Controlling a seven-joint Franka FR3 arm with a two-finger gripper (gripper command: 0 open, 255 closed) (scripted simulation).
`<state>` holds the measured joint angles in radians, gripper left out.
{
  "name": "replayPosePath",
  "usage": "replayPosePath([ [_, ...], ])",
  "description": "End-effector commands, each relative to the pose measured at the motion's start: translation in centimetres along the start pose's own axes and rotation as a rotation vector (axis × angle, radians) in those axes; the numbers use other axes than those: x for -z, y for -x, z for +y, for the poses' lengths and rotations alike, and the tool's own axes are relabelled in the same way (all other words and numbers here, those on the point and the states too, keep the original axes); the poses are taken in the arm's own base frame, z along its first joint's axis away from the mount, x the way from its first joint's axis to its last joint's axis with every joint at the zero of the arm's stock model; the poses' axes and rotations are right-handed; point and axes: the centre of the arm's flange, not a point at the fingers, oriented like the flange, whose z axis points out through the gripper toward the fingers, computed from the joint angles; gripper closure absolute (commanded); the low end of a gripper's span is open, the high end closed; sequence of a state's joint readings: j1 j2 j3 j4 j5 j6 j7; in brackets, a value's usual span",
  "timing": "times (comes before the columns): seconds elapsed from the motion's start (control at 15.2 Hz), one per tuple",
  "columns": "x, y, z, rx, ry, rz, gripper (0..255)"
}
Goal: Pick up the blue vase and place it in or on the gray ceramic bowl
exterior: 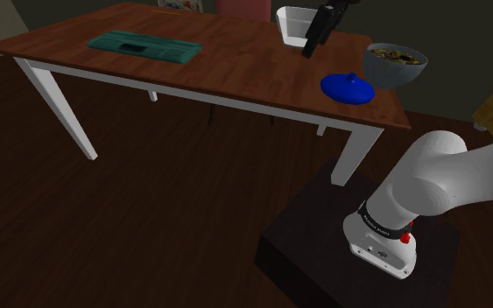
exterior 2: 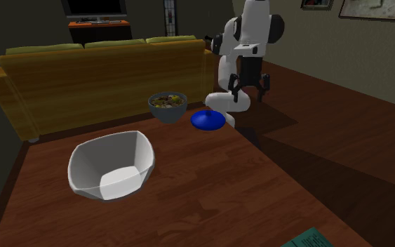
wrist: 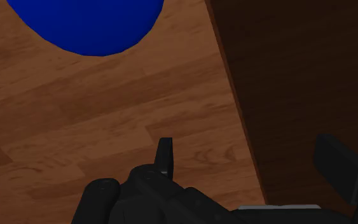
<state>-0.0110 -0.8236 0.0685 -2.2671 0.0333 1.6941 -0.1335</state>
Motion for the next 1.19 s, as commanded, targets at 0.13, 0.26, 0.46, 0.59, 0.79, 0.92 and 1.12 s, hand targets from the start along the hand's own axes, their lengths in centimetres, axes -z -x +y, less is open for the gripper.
replayPosePath([
  [0.13, -0.4, 1.0, 2.4, 0.017, -0.019, -0.035, 0],
  [0.26, -0.8, 2.0, 4.8, 0.034, -0.038, -0.07, 0],
  [0.46, -1.4, 3.4, 8.4, 0.06, -0.067, -0.123, 0],
  [0.59, -1.8, 4.4, 10.8, 0.077, -0.086, -0.158, 0],
  [0.79, -2.5, 5.7, 14.4, 0.103, -0.114, -0.211, 0],
  [0.92, -3.1, 5.9, 14.7, 0.105, -0.117, -0.216, 0],
  [1.12, -4.6, 6.3, 14.6, 0.105, -0.117, -0.216, 0],
])
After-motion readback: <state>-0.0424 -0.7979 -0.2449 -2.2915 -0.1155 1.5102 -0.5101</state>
